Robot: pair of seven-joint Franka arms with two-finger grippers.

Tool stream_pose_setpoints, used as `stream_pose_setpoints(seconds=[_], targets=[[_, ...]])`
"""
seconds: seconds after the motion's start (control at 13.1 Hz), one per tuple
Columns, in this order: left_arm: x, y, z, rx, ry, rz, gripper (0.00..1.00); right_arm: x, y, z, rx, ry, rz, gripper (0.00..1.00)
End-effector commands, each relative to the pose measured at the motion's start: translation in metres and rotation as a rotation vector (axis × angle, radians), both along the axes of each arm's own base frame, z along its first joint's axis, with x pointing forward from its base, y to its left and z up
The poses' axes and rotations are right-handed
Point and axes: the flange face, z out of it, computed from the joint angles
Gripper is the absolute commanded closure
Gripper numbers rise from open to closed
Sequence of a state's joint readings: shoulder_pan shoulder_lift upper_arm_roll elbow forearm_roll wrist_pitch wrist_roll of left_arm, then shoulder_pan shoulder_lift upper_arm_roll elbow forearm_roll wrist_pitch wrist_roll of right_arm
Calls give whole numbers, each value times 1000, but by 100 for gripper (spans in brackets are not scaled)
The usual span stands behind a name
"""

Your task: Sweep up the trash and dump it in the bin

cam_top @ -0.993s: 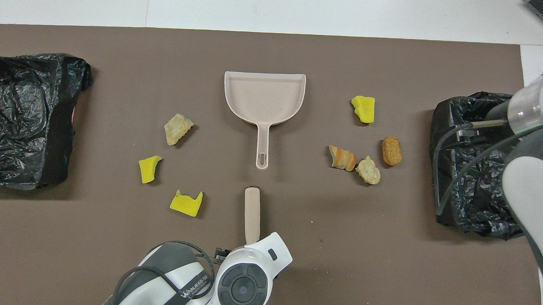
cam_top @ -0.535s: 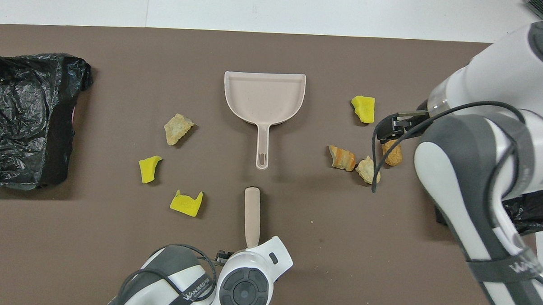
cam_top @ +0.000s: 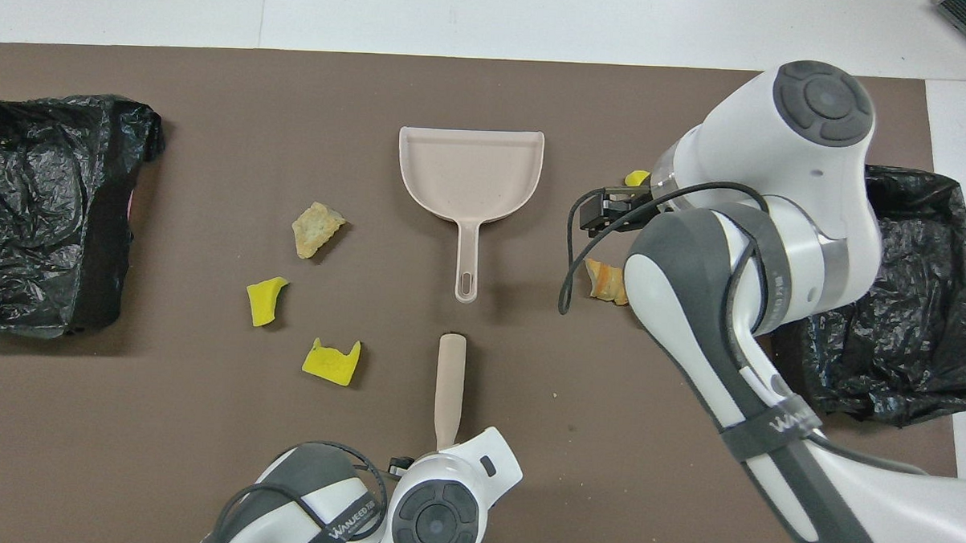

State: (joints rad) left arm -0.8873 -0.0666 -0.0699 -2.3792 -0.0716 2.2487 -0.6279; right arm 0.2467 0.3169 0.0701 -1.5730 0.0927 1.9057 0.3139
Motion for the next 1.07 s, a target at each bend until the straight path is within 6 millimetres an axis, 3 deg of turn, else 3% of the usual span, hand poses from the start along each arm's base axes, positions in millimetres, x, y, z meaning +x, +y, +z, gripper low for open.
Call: stream_pose_setpoints(seconds=[0.0,0.08,0.23,0.31,0.46,0.53,0.84,0.99], targets=[[-8,6,1,-5,18,4,51,10,19,-13,32,-12,-45,0],[-7,5,2,-4,19,9,70,10,27,-18,40,-21,-56,0],[-2,2,9,12,36,4,95,7,51,-29,44,-29,-53,0],[3,2,14,11,31,5,99,7,56,-28,47,-44,-55,0],[13,4,25,12,32,-31,100,8,70,-34,49,-53,-65,0],[26,11,30,28,34,-40,100,3,86,-41,45,-47,-58,0],[72,50,58,88,32,-63,100,-8,137,-77,-2,-84,-67,0],[97,81,63,159,7,-64,100,-15,160,-87,-22,-105,-26,0]])
